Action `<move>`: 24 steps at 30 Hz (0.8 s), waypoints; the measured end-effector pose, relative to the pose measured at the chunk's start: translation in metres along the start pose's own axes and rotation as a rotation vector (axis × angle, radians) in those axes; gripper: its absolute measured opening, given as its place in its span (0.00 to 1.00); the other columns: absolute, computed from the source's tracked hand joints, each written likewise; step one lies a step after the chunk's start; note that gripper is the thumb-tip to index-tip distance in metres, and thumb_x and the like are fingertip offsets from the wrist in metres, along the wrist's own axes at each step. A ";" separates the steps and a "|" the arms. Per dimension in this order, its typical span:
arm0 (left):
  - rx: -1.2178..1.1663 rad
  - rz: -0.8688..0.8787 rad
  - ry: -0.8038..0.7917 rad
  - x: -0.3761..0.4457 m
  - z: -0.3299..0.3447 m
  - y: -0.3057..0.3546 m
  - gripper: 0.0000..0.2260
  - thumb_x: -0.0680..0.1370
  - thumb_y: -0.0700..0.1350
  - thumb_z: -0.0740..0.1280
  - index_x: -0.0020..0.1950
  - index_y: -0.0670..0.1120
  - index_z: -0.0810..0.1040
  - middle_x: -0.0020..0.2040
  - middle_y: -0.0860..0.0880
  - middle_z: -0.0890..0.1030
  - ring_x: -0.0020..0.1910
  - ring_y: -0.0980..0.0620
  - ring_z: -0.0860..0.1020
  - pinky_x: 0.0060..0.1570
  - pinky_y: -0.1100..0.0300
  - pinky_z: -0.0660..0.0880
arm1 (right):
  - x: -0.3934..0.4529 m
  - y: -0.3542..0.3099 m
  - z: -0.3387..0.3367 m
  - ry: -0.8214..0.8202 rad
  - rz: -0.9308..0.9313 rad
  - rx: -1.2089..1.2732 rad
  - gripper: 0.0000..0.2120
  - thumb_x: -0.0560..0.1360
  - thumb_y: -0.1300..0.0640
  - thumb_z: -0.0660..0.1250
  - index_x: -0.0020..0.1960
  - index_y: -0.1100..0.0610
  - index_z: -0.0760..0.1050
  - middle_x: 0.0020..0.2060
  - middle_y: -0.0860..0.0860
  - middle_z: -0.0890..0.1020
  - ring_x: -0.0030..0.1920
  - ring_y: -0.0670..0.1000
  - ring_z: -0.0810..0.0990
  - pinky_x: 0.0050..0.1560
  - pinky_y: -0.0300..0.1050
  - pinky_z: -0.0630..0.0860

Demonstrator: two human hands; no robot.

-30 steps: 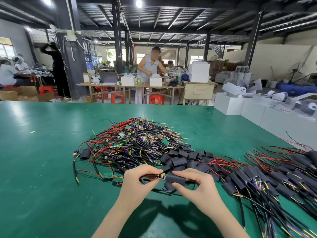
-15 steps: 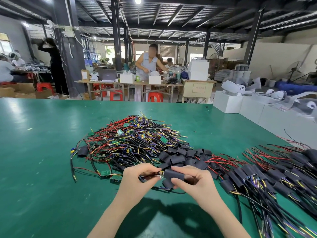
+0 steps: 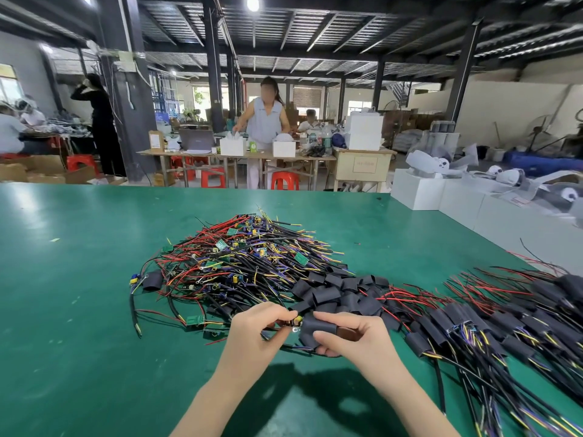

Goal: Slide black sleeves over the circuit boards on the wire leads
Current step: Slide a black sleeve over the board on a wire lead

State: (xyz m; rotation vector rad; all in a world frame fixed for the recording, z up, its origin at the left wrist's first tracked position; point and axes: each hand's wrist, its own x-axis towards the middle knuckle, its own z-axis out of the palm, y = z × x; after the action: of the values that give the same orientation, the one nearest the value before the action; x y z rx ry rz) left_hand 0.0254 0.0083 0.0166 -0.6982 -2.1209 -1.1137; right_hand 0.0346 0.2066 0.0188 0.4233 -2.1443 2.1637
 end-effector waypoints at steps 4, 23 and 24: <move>-0.020 0.008 0.028 0.001 0.001 0.001 0.12 0.68 0.29 0.74 0.45 0.43 0.85 0.42 0.55 0.83 0.40 0.62 0.80 0.40 0.68 0.75 | 0.000 0.001 -0.002 0.014 0.032 0.100 0.12 0.70 0.69 0.72 0.52 0.62 0.83 0.35 0.58 0.84 0.34 0.50 0.83 0.35 0.36 0.78; -0.454 -0.421 -0.294 0.003 -0.008 -0.009 0.13 0.74 0.36 0.73 0.53 0.51 0.85 0.50 0.53 0.86 0.53 0.55 0.83 0.54 0.66 0.77 | -0.002 0.005 -0.002 0.006 -0.449 -0.721 0.19 0.71 0.45 0.72 0.59 0.53 0.81 0.46 0.38 0.80 0.45 0.36 0.77 0.47 0.30 0.71; -0.466 -0.432 -0.288 0.002 -0.007 -0.009 0.13 0.73 0.36 0.73 0.53 0.50 0.85 0.50 0.53 0.86 0.53 0.54 0.83 0.54 0.65 0.77 | -0.003 0.005 -0.001 0.002 -0.458 -0.727 0.20 0.72 0.44 0.71 0.59 0.53 0.81 0.46 0.38 0.80 0.45 0.36 0.77 0.47 0.29 0.71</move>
State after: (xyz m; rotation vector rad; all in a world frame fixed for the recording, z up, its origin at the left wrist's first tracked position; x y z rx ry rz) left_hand 0.0196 -0.0017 0.0169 -0.6482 -2.3419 -1.8797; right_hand 0.0358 0.2081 0.0133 0.7337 -2.3345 1.0598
